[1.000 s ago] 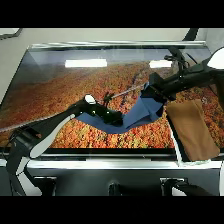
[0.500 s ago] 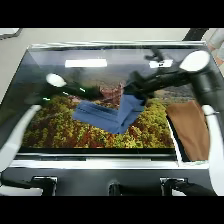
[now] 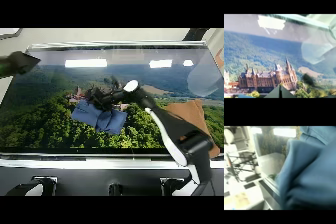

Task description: Fold the shirts.

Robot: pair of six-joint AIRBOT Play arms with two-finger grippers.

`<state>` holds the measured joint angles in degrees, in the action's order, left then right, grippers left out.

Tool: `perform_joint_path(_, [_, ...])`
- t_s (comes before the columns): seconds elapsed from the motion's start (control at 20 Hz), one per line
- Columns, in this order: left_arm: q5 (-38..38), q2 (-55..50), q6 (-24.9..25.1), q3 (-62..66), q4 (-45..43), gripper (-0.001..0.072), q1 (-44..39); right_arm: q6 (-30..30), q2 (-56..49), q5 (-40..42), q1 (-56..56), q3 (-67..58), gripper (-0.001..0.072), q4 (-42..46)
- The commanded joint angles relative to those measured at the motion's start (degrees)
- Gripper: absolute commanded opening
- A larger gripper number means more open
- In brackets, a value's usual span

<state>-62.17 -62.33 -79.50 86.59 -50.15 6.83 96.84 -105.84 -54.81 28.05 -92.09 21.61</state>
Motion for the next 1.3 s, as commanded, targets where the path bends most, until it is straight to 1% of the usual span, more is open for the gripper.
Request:
perform_joint_path(0.0, [-1.9, 2.9, 0.0, -0.4, -1.0, 0.0026, 1.8, -5.6, -4.2, 4.7, 1.3, -0.1, 0.0698, -11.0])
perform_joint_path(0.05, [-1.9, 2.9, 0.0, -1.1, -1.4, 0.0026, 1.8, -7.1, -3.6, 2.2, 0.0, -0.1, 0.0696, -10.6])
perform_joint_path(0.15, [-1.9, 2.9, 0.2, -2.6, -2.9, 0.0026, 1.8, -7.0, -1.0, -5.4, -4.5, -0.1, 0.0692, -3.4])
perform_joint_path(0.2, [-1.9, 2.9, 0.2, -3.3, -3.5, 0.0026, 1.8, -4.8, 0.6, -9.0, -7.2, -0.1, 0.0692, 3.0])
perform_joint_path(0.3, [-1.9, 2.9, 1.2, -4.4, -4.5, 0.0026, 1.8, 2.0, 4.6, -17.8, -12.8, -0.1, 0.0691, 21.2])
perform_joint_path(0.35, [-1.9, 2.9, 1.6, -4.7, -4.5, 0.0026, 1.9, 4.4, 5.9, -22.1, -15.1, 0.0, 0.0672, 30.0])
perform_joint_path(0.4, [-1.9, 2.9, 1.6, -5.0, -4.5, 0.0026, 2.0, 6.7, 6.7, -26.6, -16.8, 0.4, 0.0669, 37.4])
perform_joint_path(0.45, [-1.9, 2.9, 1.9, -5.2, -4.5, 0.0026, 2.0, 7.6, 7.3, -29.9, -17.9, 2.2, 0.0633, 41.8])
perform_joint_path(0.5, [-1.9, 2.8, 2.5, -5.3, -4.6, 0.0026, 2.0, 7.6, 7.6, -30.7, -18.2, 4.9, 0.0632, 42.8])
perform_joint_path(0.55, [-1.9, 2.8, 2.6, -5.3, -4.5, 0.0026, 2.0, 7.5, 7.8, -29.1, -17.9, 8.5, 0.0633, 41.5])
perform_joint_path(0.65, [-1.9, 2.8, 2.6, -5.3, -4.5, 0.0026, 2.0, 6.1, 7.7, -21.1, -15.5, 14.8, 0.0634, 35.7])
perform_joint_path(0.75, [-1.9, 2.8, 2.6, -5.3, -4.5, 0.0026, 2.0, 5.9, 7.3, -11.9, -12.3, 19.0, 0.0634, 31.3])
perform_joint_path(0.8, [-1.9, 2.8, 2.6, -5.3, -4.5, 0.0026, 2.0, 5.9, 6.6, -8.5, -10.8, 20.1, 0.0634, 29.9])
perform_joint_path(0.85, [-1.9, 2.8, 2.6, -5.3, -4.5, 0.0026, 2.0, 5.9, 5.7, -6.9, -9.7, 20.2, 0.0630, 28.3])
perform_joint_path(0.9, [-1.9, 2.8, 2.6, -5.3, -4.5, 0.0026, 2.0, 5.9, 5.0, -5.6, -9.0, 20.2, 0.0552, 24.8])
perform_joint_path(0.95, [-1.9, 2.8, 2.6, -5.3, -4.5, 0.0026, 2.0, 5.1, 4.8, -4.2, -8.9, 20.2, 0.0346, 20.9])
perform_joint_path(1.0, [-1.9, 2.8, 2.6, -5.3, -4.5, 0.0026, 2.0, 2.4, 5.0, -3.7, -9.1, 19.8, 0.0097, 16.3])
perform_joint_path(1.05, [-1.9, 2.8, 2.6, -5.3, -4.5, 0.0026, 2.0, -0.5, 5.5, -4.5, -9.9, 18.8, 0.0032, 12.6])
perform_joint_path(1.1, [-1.9, 2.8, 2.9, -5.3, -4.5, 0.0026, 2.0, -3.1, 6.7, -5.6, -11.4, 17.1, 0.0030, 10.3])
perform_joint_path(1.15, [-1.9, 2.8, 3.1, -5.3, -4.5, 0.0026, 2.0, -3.9, 8.4, -6.7, -13.0, 15.0, 0.0030, 10.3])
perform_joint_path(1.25, [-1.9, 2.8, 3.7, -5.3, -4.5, 0.0026, 2.0, -3.9, 13.5, -8.3, -17.9, 10.1, 0.0029, 12.6])
